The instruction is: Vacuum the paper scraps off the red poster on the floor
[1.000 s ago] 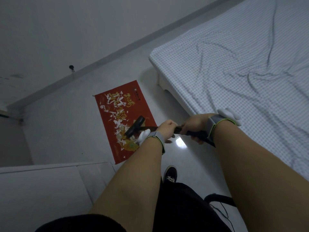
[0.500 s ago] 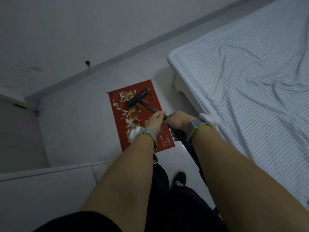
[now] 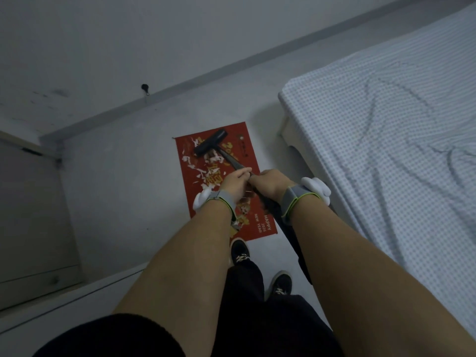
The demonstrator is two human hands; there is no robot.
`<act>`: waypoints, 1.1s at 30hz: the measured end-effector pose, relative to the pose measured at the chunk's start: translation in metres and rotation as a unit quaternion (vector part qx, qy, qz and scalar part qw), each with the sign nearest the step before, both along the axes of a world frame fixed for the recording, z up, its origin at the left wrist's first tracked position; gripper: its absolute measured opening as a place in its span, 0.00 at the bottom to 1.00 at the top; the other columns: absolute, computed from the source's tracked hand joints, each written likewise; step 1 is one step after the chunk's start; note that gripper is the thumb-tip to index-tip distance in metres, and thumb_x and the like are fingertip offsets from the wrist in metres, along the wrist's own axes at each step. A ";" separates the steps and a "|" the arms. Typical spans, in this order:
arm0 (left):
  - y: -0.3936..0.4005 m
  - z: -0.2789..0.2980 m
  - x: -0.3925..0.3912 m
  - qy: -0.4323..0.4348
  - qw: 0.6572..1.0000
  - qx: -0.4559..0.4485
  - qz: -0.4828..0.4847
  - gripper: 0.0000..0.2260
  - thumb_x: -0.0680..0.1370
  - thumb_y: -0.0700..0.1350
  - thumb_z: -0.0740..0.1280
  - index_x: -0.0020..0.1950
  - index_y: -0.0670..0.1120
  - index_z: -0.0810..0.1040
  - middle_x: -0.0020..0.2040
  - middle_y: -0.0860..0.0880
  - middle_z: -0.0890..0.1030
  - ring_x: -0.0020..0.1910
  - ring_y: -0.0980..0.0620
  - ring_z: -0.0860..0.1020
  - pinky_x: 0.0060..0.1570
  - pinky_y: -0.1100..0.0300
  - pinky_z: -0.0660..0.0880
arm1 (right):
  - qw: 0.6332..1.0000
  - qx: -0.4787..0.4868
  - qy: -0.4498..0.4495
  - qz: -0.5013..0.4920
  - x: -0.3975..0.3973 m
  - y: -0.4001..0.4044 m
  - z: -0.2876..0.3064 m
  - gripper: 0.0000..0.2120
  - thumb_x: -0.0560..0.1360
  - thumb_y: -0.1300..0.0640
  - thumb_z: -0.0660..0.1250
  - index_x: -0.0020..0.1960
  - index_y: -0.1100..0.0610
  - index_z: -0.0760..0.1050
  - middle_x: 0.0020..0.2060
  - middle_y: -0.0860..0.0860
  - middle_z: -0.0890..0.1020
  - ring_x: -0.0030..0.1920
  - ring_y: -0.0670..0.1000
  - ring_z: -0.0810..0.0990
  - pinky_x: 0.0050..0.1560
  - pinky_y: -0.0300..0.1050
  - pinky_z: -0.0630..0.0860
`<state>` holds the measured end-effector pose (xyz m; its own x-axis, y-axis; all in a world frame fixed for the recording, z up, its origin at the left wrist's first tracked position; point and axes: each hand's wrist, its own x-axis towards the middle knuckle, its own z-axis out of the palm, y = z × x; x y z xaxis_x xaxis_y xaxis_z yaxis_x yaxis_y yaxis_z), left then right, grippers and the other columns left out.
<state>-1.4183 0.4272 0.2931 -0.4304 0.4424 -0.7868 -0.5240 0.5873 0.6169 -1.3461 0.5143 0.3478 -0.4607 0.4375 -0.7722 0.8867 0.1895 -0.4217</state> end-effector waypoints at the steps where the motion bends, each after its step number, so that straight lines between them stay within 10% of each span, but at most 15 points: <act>1: 0.001 0.001 -0.003 -0.005 1.000 -0.001 0.000 0.15 0.85 0.47 0.56 0.69 0.50 0.74 0.50 0.45 0.82 0.37 0.44 0.81 0.38 0.55 0.75 | 1.000 0.005 0.001 0.010 -0.003 0.002 0.000 0.19 0.80 0.47 0.59 0.54 0.62 0.80 0.43 0.56 0.81 0.41 0.55 0.79 0.43 0.46 0.76; 7: 0.011 0.002 -0.040 -0.017 0.999 0.006 0.047 0.16 0.85 0.44 0.54 0.72 0.49 0.73 0.48 0.47 0.81 0.36 0.48 0.83 0.46 0.48 0.80 | 1.000 -0.022 -0.006 0.015 -0.051 0.011 -0.006 0.14 0.85 0.58 0.53 0.51 0.64 0.74 0.56 0.63 0.81 0.48 0.61 0.80 0.47 0.53 0.78; 12: 0.016 -0.003 -0.061 -0.054 0.994 0.014 0.098 0.16 0.84 0.50 0.56 0.69 0.53 0.75 0.63 0.45 0.77 0.56 0.40 0.80 0.53 0.43 0.81 | 0.991 -0.069 0.026 -0.110 -0.077 0.014 -0.026 0.16 0.80 0.54 0.62 0.60 0.64 0.77 0.47 0.59 0.80 0.44 0.58 0.79 0.52 0.56 0.81; 19: 0.017 -0.020 -0.081 -0.065 0.992 -0.029 0.104 0.26 0.77 0.64 0.57 0.68 0.51 0.76 0.61 0.46 0.78 0.56 0.41 0.79 0.57 0.42 0.79 | 0.994 -0.086 -0.003 -0.071 -0.105 0.020 -0.042 0.18 0.79 0.54 0.65 0.62 0.66 0.74 0.37 0.60 0.81 0.29 0.58 0.80 0.28 0.47 0.79; 25: 0.019 -0.018 -0.083 -0.071 0.990 -0.063 0.103 0.18 0.82 0.60 0.55 0.62 0.51 0.75 0.46 0.50 0.76 0.52 0.42 0.81 0.55 0.41 0.80 | 0.993 -0.095 -0.002 -0.076 -0.111 0.019 -0.054 0.16 0.80 0.56 0.62 0.57 0.68 0.77 0.38 0.62 0.81 0.36 0.61 0.81 0.47 0.62 0.83; 30: 0.019 -0.014 -0.074 -0.079 0.991 -0.070 0.081 0.13 0.82 0.58 0.57 0.47 0.54 0.77 0.55 0.47 0.79 0.46 0.44 0.82 0.56 0.41 0.80 | 0.994 -0.086 -0.010 -0.068 -0.101 0.020 -0.055 0.16 0.80 0.53 0.63 0.57 0.67 0.77 0.40 0.62 0.81 0.39 0.62 0.82 0.48 0.64 0.83; 33: 0.022 -0.012 -0.068 -0.073 0.993 -0.078 0.057 0.16 0.82 0.59 0.57 0.61 0.53 0.77 0.59 0.46 0.79 0.50 0.42 0.82 0.54 0.41 0.80 | 0.993 -0.090 -0.022 -0.068 -0.093 0.023 -0.052 0.15 0.82 0.54 0.61 0.58 0.65 0.76 0.42 0.63 0.81 0.43 0.63 0.84 0.48 0.61 0.84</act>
<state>-1.4859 0.4489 0.2808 -0.3478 0.2646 -0.8995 -0.6692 0.6019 0.4358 -1.4392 0.5368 0.2962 -0.3714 0.3465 -0.8614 0.9171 -0.0081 -0.3986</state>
